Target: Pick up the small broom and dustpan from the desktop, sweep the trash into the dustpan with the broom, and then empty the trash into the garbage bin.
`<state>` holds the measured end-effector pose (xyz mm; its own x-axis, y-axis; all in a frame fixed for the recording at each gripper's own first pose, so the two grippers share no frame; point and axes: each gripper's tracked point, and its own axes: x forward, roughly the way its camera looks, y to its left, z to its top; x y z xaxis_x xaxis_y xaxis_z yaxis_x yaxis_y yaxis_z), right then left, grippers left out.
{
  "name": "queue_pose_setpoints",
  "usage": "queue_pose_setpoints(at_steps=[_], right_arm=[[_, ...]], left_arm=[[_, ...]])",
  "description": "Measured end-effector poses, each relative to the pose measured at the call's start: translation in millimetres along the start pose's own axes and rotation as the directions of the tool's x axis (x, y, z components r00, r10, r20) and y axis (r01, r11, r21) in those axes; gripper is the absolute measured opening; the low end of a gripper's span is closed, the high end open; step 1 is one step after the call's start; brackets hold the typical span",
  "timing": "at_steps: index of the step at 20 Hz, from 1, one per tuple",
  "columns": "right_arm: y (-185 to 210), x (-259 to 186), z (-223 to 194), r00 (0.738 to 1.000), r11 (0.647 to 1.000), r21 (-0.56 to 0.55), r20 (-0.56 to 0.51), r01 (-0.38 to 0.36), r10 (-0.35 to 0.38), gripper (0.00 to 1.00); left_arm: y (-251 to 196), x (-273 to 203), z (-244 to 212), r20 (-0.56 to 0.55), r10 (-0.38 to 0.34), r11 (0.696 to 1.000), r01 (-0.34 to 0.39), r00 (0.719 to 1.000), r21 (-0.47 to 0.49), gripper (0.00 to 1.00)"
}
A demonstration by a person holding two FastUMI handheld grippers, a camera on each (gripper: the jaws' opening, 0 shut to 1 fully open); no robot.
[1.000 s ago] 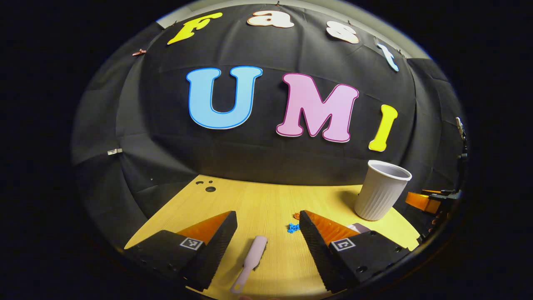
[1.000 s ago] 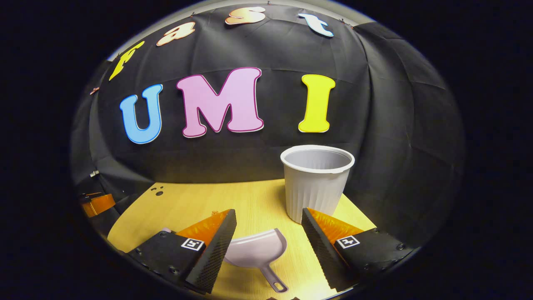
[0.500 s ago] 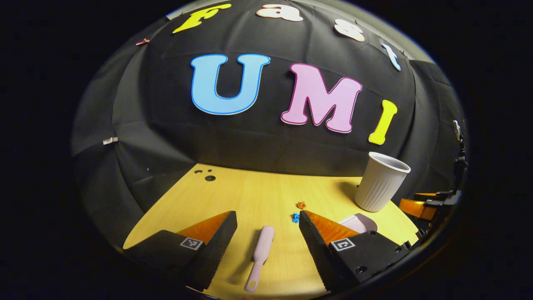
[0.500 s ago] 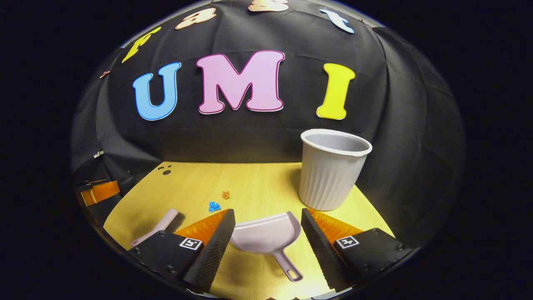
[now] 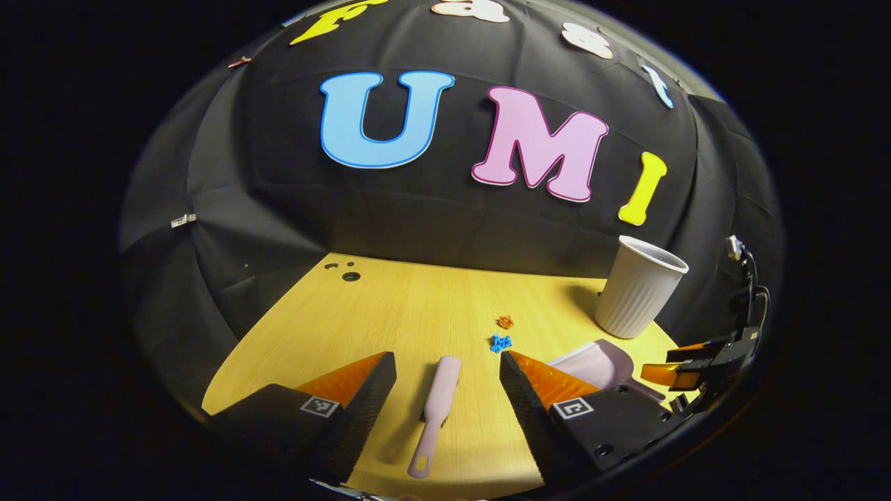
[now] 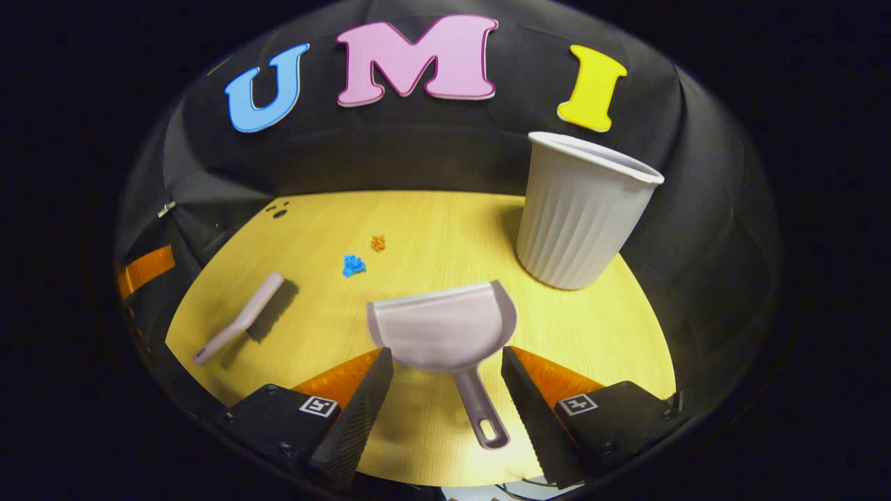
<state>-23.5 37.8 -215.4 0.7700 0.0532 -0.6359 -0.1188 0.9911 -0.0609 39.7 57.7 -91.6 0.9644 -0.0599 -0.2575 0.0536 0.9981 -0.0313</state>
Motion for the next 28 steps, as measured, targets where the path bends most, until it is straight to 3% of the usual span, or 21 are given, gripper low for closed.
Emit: queue_pose_setpoints(at_steps=[6,11,19,20,23,24,26,28], right_arm=[[-16,40,-43,0.987,0.999,-0.04,-0.161,0.0,-0.006,0.98],[-27,72,-72,0.957,0.999,-0.04,-0.29,-0.007,-0.005,0.99],[-22,96,-84,0.921,0.999,0.004,-0.389,-0.038,0.037,0.98],[-22,99,-84,0.922,0.999,0.002,-0.386,-0.04,0.037,0.92],[-20,96,-82,0.918,0.999,0.0,-0.393,-0.048,0.044,0.87],[-19,99,-83,0.917,0.999,-0.006,-0.397,-0.051,0.045,0.78],[-18,101,-82,0.914,0.999,-0.003,-0.403,-0.052,0.046,0.4],[-16,100,-83,0.91,0.997,-0.018,-0.411,-0.07,0.056,0.43]], left_arm=[[6,9,-24,-0.096,0.037,0.999,-0.041,0.995,-0.034,0.95],[14,16,-46,-0.182,0.062,0.996,-0.074,0.981,-0.059,0.96],[21,34,-81,-0.305,0.078,0.996,-0.087,0.949,-0.015,0.95],[20,37,-87,-0.321,0.071,0.997,-0.077,0.944,-0.006,0.96],[16,50,-107,-0.381,0.035,0.999,-0.028,0.924,0.023,0.96],[16,56,-114,-0.404,0.023,0.999,-0.012,0.914,0.032,0.96],[17,60,-134,-0.467,0.009,0.999,0.015,0.884,0.048,0.96],[18,68,-148,-0.522,0.001,0.998,0.034,0.853,0.057,0.96]])
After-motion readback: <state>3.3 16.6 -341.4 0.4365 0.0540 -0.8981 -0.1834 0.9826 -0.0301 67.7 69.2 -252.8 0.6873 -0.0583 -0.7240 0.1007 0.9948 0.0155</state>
